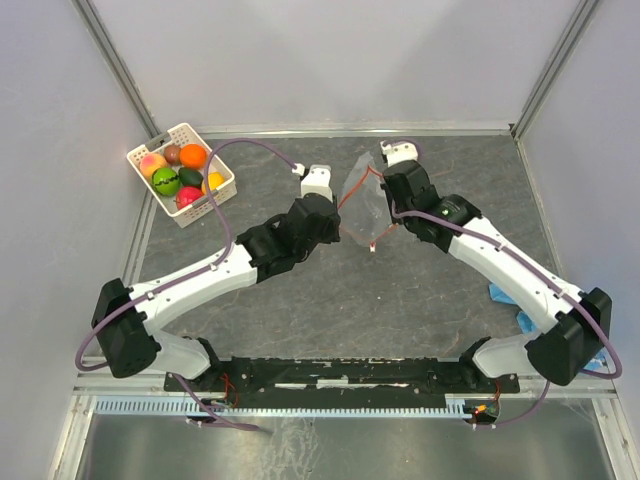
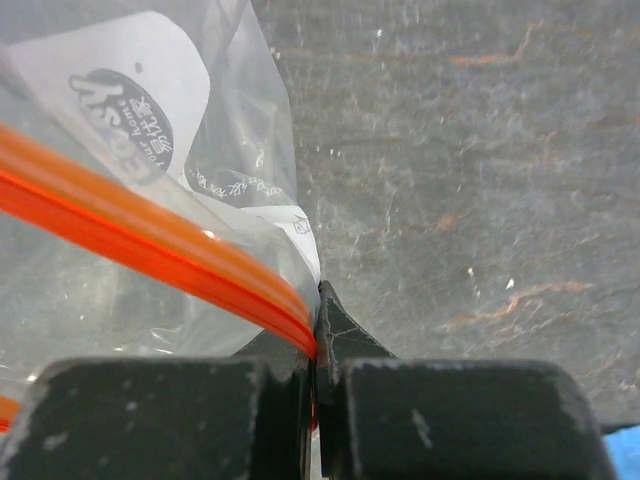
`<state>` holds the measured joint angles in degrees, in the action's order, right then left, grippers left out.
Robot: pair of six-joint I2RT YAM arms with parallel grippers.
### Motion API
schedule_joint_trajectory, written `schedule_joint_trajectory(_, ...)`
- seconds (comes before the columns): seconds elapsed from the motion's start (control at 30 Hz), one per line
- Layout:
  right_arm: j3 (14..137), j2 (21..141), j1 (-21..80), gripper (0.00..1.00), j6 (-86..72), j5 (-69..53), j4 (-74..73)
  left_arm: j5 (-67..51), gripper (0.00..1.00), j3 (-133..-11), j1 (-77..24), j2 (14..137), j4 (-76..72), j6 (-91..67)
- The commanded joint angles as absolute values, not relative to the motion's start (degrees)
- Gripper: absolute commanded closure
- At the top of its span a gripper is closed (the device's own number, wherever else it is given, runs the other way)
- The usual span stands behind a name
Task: Place the food in the zip-top bag and seal the zipper
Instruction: Open the zipper of the food storage bag.
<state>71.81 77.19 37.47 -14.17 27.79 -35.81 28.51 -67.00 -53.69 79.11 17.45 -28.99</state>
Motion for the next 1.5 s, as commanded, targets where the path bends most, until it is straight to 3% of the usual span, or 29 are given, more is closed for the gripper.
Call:
schedule_joint_trajectory(0.0,81.1,80.7,37.3,0.99,-7.5,31.1,-37.9,26.4,0.66,-69.5,-53.2,79.1,10.4,-27.7)
schedule_joint_trajectory(0.07,84.2,82.4,37.3,0.99,-5.1,31.8,-39.3,26.8,0.64,-69.6,-53.1,78.9,8.6,-28.2)
schedule_joint_trajectory(0.47,86.4,87.9,37.3,0.98,-1.0,37.9,-42.9,24.3,0.27,-63.0,-51.1,75.0,-0.3,-32.5)
schedule_joint_trajectory(0.73,84.6,89.8,37.3,0.98,-2.6,33.6,-42.5,14.3,0.18,-63.5,-50.9,79.5,-3.4,-34.4)
schedule_joint_trajectory(1.13,84.0,90.9,37.3,0.98,-4.7,28.4,-42.3,15.7,0.21,-65.5,-49.5,87.1,-8.2,-40.6)
schedule_joint_trajectory(1.3,83.3,90.5,37.3,0.98,-5.5,26.5,-42.1,20.9,0.33,-64.5,-48.7,88.0,-10.0,-41.6)
schedule_joint_trajectory(1.47,82.5,89.9,37.3,0.98,-6.6,23.9,-41.6,21.7,0.55,-65.0,-48.4,89.8,-11.0,-41.6)
